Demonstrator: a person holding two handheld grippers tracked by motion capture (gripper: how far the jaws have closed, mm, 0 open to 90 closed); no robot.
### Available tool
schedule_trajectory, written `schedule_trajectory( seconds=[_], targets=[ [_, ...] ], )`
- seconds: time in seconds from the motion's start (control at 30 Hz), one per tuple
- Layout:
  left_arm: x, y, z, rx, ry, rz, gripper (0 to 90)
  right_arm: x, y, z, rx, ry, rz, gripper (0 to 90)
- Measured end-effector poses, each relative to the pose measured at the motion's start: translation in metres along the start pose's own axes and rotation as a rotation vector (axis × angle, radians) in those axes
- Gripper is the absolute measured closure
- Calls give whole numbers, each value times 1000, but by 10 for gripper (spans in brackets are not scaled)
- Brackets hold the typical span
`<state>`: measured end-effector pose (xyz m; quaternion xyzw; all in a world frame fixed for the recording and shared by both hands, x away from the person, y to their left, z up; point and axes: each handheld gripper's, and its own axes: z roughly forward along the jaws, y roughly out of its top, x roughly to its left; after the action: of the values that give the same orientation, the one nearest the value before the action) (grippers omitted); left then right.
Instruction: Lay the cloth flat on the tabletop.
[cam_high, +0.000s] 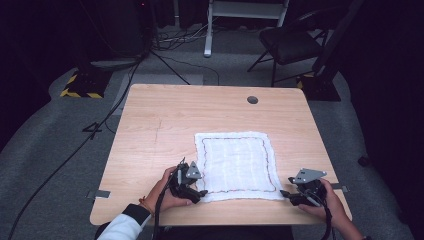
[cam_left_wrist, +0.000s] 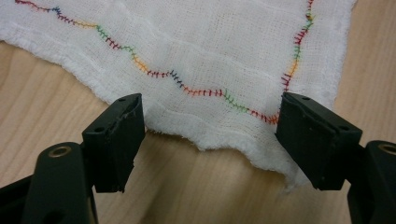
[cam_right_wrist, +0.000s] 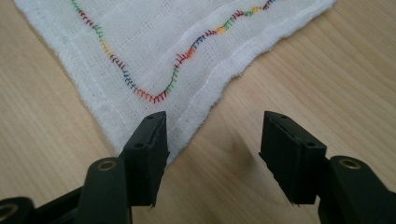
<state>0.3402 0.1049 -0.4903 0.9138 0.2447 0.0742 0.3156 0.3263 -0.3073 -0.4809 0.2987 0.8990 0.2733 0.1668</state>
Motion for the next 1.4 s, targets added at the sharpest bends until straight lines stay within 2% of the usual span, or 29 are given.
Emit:
schedule_trajectory(
  seconds=[0.13,0.2,0.27,0.37,0.4,0.43,0.47,0.53,0.6,0.67,0.73,0.8,0.87,0.9,0.93,1.0,1.07,1.13,1.2,1.23,1.3,1.4],
  targets=[
    [-2,-2,-5,-7,0,11,214,3,-4,-4,2,7,8,380],
    [-1,-3,-9,-27,-3,2,206,2,-5,-7,-7,8,21,373],
    [3,-1,-13,-44,8,-7,206,-5,-3,-12,-58,-4,52,370],
    [13,3,-16,-73,30,-25,207,-14,3,-16,-116,-21,82,368],
    [17,4,-17,-81,37,-33,207,-14,3,-16,-116,-21,82,368],
    [22,5,-17,-88,46,-44,207,-21,7,-17,-143,-42,88,376],
    [26,6,-17,-93,55,-52,207,-21,7,-17,-143,-42,88,376],
    [37,10,-16,-103,79,-77,207,-30,12,-16,-163,-54,101,387],
    [48,16,-15,-112,82,-104,206,-40,18,-13,-184,-70,122,397],
    [57,21,-12,-125,89,-122,206,-50,25,-8,-191,-80,131,404],
    [64,27,-9,-127,105,-122,207,-62,37,-1,-192,-90,124,412],
    [69,32,-6,-135,117,-121,210,-66,42,2,-191,-93,120,413],
    [71,35,-3,-141,164,-101,221,-73,50,9,-189,-102,117,420],
    [73,37,0,-131,173,-94,229,-80,58,17,-182,-102,127,428],
    [76,40,3,-114,171,-95,229,-80,58,17,-182,-102,127,428],
    [83,44,6,-118,171,-116,219,-85,68,25,-171,-111,125,433],
    [88,47,11,-113,203,-105,228,-90,78,33,-158,-126,119,442],
    [96,50,15,-96,197,-125,218,-93,88,42,-145,-141,111,448],
    [103,52,19,-104,213,-140,225,-96,97,52,-142,-117,125,450],
    [108,54,22,-91,208,-154,226,-97,101,58,-137,-116,127,457],
    [114,56,26,-101,219,-175,223,-98,107,69,-113,-108,127,455],
    [122,61,33,-82,217,-191,222,-99,115,83,-101,-100,134,458]
  ],
)
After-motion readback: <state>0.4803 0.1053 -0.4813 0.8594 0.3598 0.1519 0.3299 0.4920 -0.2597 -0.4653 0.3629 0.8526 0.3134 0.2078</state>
